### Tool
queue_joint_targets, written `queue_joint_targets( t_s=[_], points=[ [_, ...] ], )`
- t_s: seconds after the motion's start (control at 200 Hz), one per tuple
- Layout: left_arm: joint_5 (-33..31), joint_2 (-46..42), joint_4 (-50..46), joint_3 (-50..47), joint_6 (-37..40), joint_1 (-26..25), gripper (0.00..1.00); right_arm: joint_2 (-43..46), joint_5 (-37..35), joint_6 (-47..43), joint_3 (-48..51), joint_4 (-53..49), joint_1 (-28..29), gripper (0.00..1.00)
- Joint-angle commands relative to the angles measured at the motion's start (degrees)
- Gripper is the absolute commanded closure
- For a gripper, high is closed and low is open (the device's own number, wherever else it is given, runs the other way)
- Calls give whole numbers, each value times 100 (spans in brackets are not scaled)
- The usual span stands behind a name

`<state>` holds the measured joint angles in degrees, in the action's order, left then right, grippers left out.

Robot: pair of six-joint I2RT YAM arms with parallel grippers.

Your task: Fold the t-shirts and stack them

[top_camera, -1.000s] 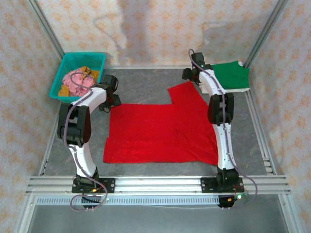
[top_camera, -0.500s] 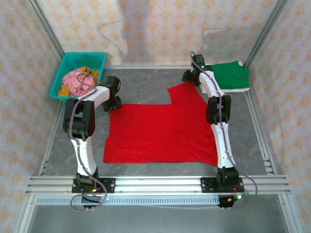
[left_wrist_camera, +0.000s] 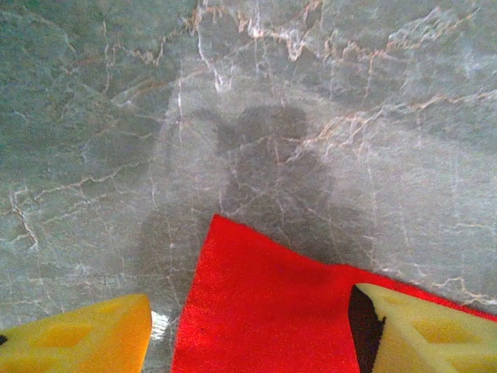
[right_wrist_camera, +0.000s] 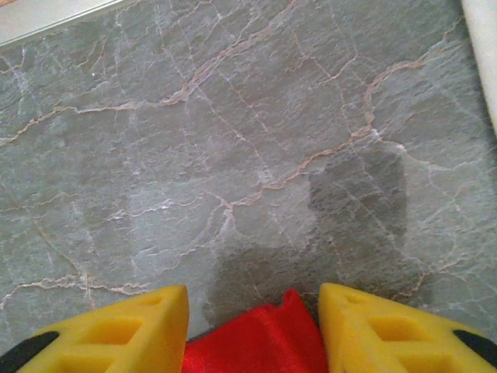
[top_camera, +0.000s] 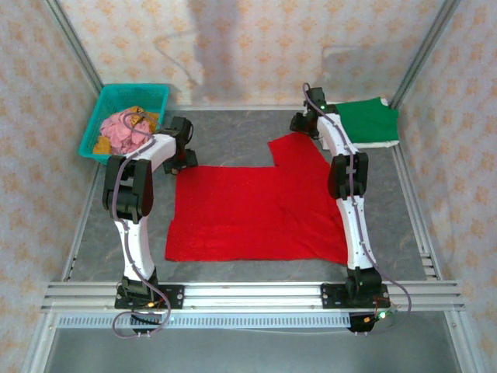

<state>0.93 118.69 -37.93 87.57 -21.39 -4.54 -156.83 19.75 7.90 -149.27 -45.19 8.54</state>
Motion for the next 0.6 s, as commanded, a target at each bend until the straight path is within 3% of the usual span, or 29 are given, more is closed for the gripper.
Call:
queue_joint_targets(
  t_s=[0.0, 0.075, 0.18, 0.265, 0.355, 0.42, 0.596],
  points=[
    [-53, 282, -206, 281, 87, 119, 42, -224, 245, 54, -146, -136, 152, 54],
    [-23, 392, -262, 384, 143, 128, 50, -240, 219, 47, -138, -113, 177, 58],
    [29, 435, -252, 403, 153, 137, 70, -249, 222, 53, -147, -64, 189, 67],
    [47, 420, -250, 401, 144, 142, 73, -241, 203, 29, -207, -91, 188, 77],
    [56, 321, -252, 343, 135, 137, 89, -162, 215, 17, -217, -154, 193, 88],
    [27, 184, -194, 259, 123, 137, 94, -43, 156, 3, -200, -185, 191, 99],
    [-53, -195, -136, 139, 130, 137, 100, 464, 46, 0, 84, -62, 188, 100]
  ],
)
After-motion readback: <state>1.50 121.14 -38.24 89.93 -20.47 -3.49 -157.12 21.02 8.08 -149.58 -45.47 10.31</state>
